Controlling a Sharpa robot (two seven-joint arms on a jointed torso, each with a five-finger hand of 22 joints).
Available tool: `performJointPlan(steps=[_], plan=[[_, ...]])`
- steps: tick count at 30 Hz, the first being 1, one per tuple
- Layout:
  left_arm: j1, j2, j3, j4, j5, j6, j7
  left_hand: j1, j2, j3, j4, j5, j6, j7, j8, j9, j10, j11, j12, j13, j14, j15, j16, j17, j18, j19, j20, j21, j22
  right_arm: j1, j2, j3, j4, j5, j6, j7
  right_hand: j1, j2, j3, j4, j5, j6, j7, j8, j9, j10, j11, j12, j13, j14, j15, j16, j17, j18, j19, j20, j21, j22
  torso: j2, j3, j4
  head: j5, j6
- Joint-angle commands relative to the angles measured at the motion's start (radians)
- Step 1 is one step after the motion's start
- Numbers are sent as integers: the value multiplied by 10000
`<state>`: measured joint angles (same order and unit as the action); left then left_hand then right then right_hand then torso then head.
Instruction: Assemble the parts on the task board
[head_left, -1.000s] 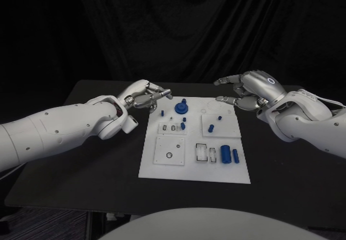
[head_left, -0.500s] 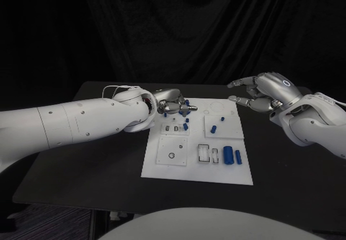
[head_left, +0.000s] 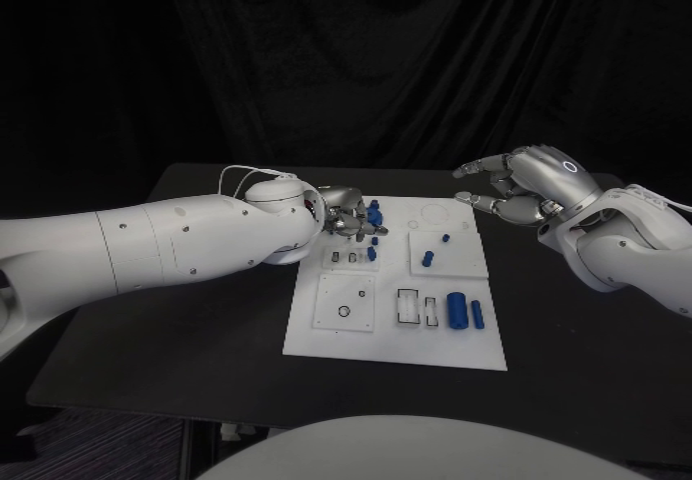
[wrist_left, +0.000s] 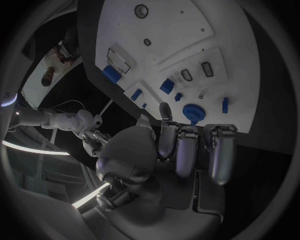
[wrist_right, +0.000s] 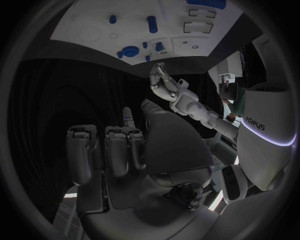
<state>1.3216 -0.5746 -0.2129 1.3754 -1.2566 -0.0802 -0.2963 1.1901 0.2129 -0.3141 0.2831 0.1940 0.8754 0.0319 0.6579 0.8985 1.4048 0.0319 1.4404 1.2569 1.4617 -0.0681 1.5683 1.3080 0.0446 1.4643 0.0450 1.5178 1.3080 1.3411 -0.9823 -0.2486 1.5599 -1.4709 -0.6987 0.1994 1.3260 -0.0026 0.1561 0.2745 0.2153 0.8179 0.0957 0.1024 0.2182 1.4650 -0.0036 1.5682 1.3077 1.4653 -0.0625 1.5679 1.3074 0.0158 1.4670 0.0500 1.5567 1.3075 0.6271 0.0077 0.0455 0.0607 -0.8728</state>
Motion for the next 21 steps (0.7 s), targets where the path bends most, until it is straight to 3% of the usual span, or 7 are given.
performJointPlan(steps=[1,3,7,12,21], plan=[[26,83,10,-25,-187,660,-884,-218,66,-59,68,-86,-33,12,-135,53,1660,-630,1304,3139,1091,-70,25,2628,-126,65,-72,-4,1442,15,-6,7,-15,-2,7,-299,-6,91,43,3,62,79,-15,16,-11,1058,42,26,2631,1055,25,29,2634,-126,971,15,28,2591,12,4,-48,65,2],[24,118,9,-39,-188,699,-955,-246,71,-66,67,-83,-15,13,-155,70,1660,-628,1304,3139,1091,-68,25,2628,-129,75,-70,-1,1453,15,-1,7,-26,-2,-4,-357,0,98,49,0,69,82,-10,14,-14,1058,45,26,2631,1055,26,29,2634,-122,964,15,16,2586,21,-22,-22,39,2],[20,193,9,-82,-190,731,-1002,-269,85,-64,58,-55,25,7,-190,95,1660,-629,1304,3139,1091,-66,25,2628,-120,50,-67,-19,1421,15,34,7,-68,-2,21,-460,8,106,57,-4,78,85,-2,9,-18,1058,50,26,2631,1055,29,29,2634,-124,967,17,21,2588,19,-5,-19,37,2],[10,285,8,-217,-191,673,-750,-18,73,106,-30,208,258,38,-961,-59,1660,-602,1304,3139,1091,-42,25,2628,-100,-1,-43,-87,1356,14,143,7,-145,-2,54,-557,19,116,67,-12,88,88,8,3,-24,1058,57,26,2631,1055,33,29,2634,-122,964,19,15,2586,8,9,-8,17,2],[-19,381,7,-398,-191,533,-550,18,38,179,30,176,696,-10,-1229,-43,1660,-639,1304,3139,1091,-63,25,2628,-105,29,-53,-91,1389,13,183,7,-181,-3,21,-597,28,124,75,-17,94,89,18,-3,-29,1058,63,26,2631,1055,37,29,2634,-117,953,21,-4,2579,0,-7,-8,-10,2]])
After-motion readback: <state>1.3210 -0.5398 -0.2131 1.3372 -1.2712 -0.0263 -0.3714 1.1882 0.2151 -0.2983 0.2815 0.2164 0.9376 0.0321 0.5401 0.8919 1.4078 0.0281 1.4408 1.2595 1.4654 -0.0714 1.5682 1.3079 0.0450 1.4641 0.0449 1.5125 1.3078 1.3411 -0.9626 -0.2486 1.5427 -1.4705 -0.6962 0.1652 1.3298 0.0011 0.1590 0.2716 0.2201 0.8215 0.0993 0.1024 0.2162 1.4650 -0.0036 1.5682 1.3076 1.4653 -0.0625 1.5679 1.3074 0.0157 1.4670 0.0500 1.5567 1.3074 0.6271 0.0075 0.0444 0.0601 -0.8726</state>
